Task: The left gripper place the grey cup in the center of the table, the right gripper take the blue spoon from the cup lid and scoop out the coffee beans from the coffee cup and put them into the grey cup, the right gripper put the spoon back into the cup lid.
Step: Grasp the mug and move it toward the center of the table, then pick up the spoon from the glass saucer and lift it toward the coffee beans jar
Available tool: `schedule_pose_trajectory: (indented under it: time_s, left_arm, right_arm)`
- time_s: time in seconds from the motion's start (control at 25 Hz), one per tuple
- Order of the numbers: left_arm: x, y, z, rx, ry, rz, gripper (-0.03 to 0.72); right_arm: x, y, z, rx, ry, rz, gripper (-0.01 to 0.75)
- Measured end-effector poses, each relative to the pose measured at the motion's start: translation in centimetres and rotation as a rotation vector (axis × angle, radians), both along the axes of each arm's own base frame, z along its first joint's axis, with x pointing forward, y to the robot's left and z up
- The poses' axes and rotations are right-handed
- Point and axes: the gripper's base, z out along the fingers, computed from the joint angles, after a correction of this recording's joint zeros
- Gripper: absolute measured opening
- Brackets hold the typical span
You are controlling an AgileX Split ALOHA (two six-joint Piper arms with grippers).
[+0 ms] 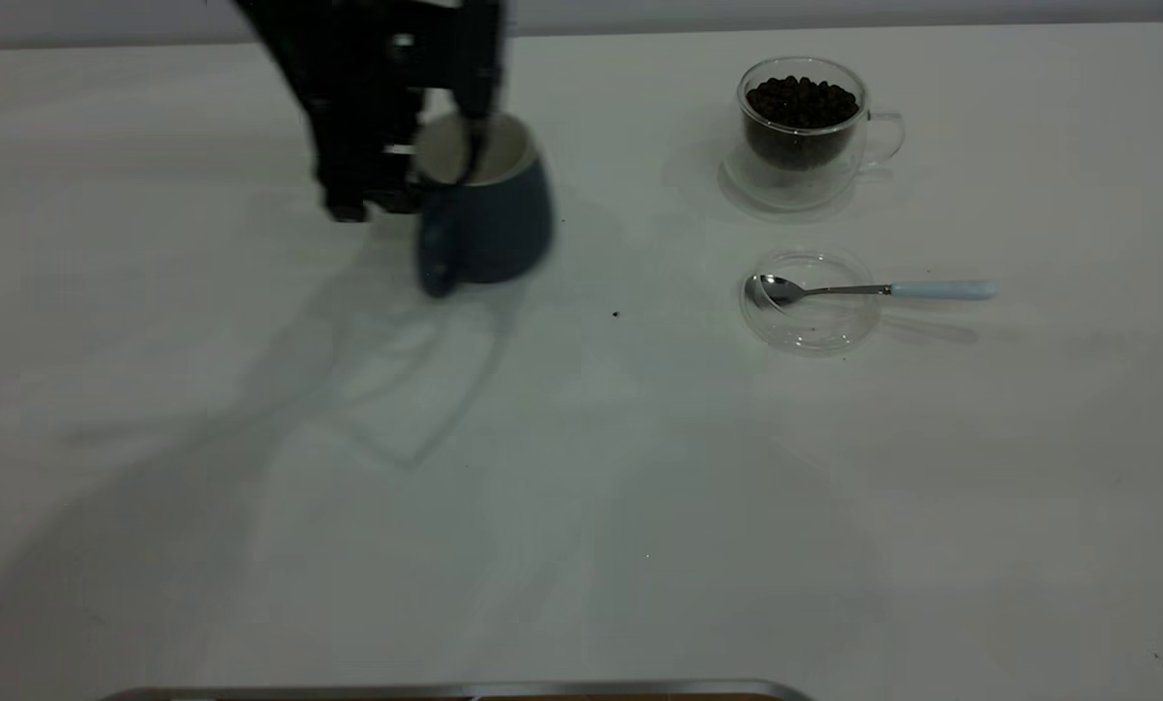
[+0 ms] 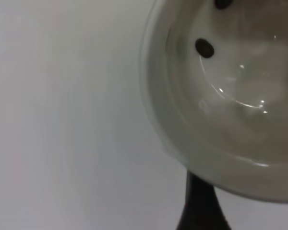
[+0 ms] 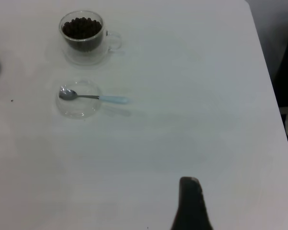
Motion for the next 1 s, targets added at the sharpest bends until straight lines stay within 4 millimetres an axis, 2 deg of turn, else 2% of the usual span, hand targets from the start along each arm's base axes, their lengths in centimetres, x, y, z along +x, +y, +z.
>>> schedule_pose_trajectory:
  time_s: [0.16, 0.28, 0.36, 0.56, 0.68, 0.76, 1.0]
  left_arm:
    - [-0.7, -2.0, 1.0, -0.060, -0.011, 0.056, 0.567]
    - [-0.9, -2.1, 4.0, -0.123, -0.013, 0.187, 0.567]
    - [-1.1, -1.7, 6.9, -0.161, -0.005, 0.298, 0.567]
    - [-3.7, 0.1, 16.2, -0.235, 0.018, 0.578, 0.567]
    - [-6.5, 1.7, 21.5, -0.275, 0.043, 0.769, 0.567]
    - [-8.5, 2.9, 24.3, -0.283, 0.061, 0.870, 0.567]
    - [-14.6, 6.4, 31.5, -0.312, 0.046, 1.033, 0.567]
  right_arm:
    - [0.0, 0.0, 0.0, 0.000, 0.000, 0.000, 0.589]
    - [0.0, 0.0, 0.0, 0.000, 0.000, 0.000, 0.589]
    - [0.0, 0.0, 0.0, 0.000, 0.000, 0.000, 0.589]
    - [0.0, 0.0, 0.0, 0.000, 0.000, 0.000, 0.589]
    - [0.0, 0.0, 0.0, 0.000, 0.000, 0.000, 0.589]
    - [0.0, 0.0, 0.0, 0.000, 0.000, 0.000, 0.589]
    - [0.0, 0.0, 0.0, 0.000, 0.000, 0.000, 0.589]
